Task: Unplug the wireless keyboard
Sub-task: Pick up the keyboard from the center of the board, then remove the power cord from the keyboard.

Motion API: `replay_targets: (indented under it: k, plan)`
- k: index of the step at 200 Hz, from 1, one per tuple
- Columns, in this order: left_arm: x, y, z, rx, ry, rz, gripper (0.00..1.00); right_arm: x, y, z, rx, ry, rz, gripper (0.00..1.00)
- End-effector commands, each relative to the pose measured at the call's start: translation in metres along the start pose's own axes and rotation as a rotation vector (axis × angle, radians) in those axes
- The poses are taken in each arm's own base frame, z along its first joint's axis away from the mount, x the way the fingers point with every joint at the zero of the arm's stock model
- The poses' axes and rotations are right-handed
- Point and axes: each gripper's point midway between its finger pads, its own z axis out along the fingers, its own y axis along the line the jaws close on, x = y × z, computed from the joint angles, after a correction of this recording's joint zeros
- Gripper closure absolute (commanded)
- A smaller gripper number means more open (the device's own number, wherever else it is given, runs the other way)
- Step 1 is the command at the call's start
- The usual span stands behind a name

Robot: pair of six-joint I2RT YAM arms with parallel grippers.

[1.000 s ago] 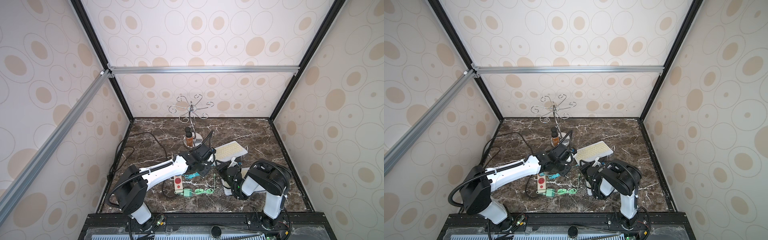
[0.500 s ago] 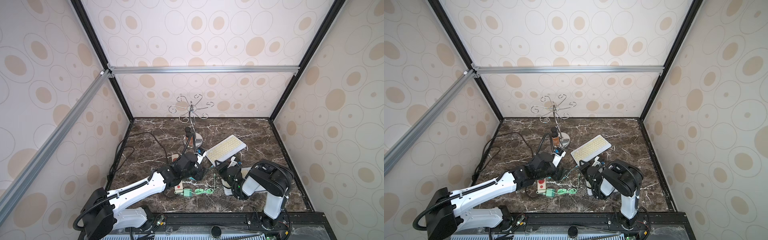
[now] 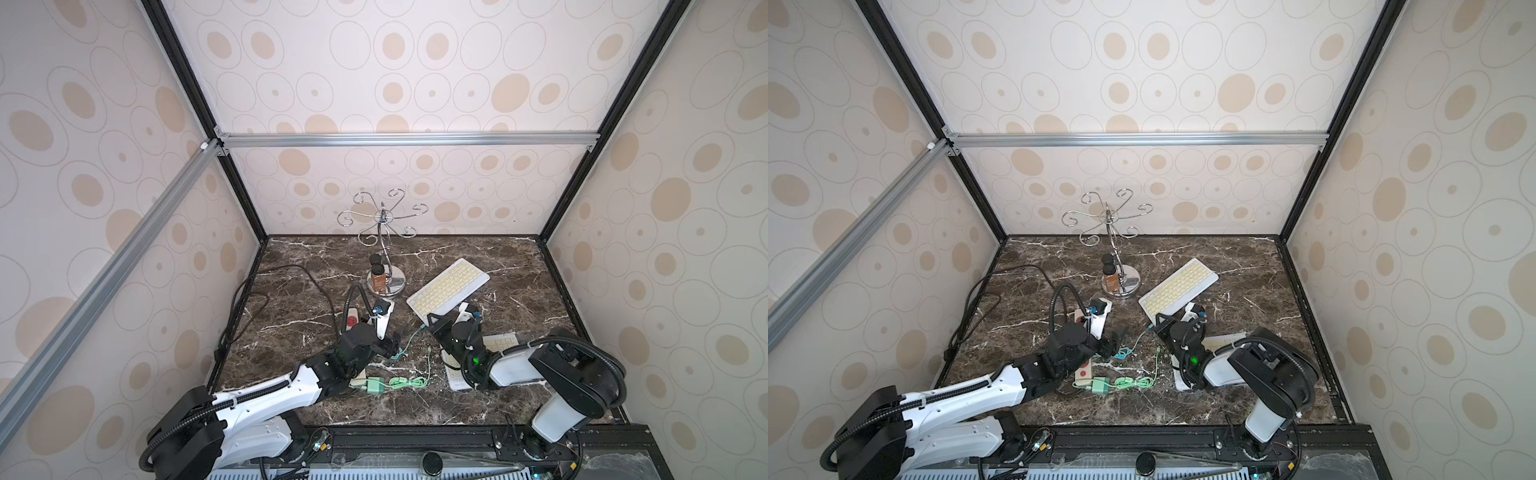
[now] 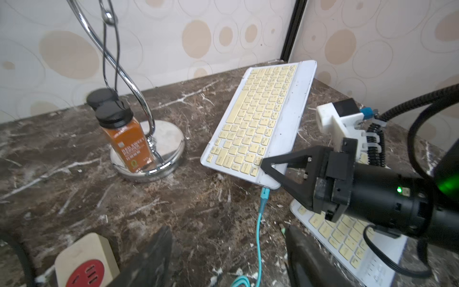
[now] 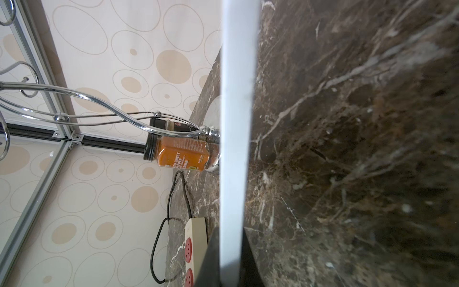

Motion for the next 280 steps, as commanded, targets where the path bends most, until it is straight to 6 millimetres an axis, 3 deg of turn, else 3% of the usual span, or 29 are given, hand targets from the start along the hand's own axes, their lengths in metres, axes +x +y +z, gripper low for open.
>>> replay_targets:
  k: [1,118,153,191,280]
  plan:
    - [-0.033,0.005,-0.001,-0.042,-0.122,0.017,0.27,-0.013,0.012,0.001,0.041,-0.036,-0.071,1.00]
    - [0.002,-0.031,-0.001,0.182,0.002,0.000,0.26,-0.008,0.075,-0.036,0.079,0.179,-0.073,1.00]
    - [0.004,-0.043,0.001,0.242,0.033,0.000,0.28,-0.019,0.072,-0.045,0.092,0.132,-0.108,1.00]
    - [0.003,-0.048,0.003,0.263,0.036,-0.003,0.29,-0.023,0.066,-0.041,0.105,0.099,-0.115,1.00]
    - [0.022,-0.065,0.014,0.342,0.105,0.014,0.33,-0.019,0.084,-0.054,0.034,0.139,-0.128,1.00]
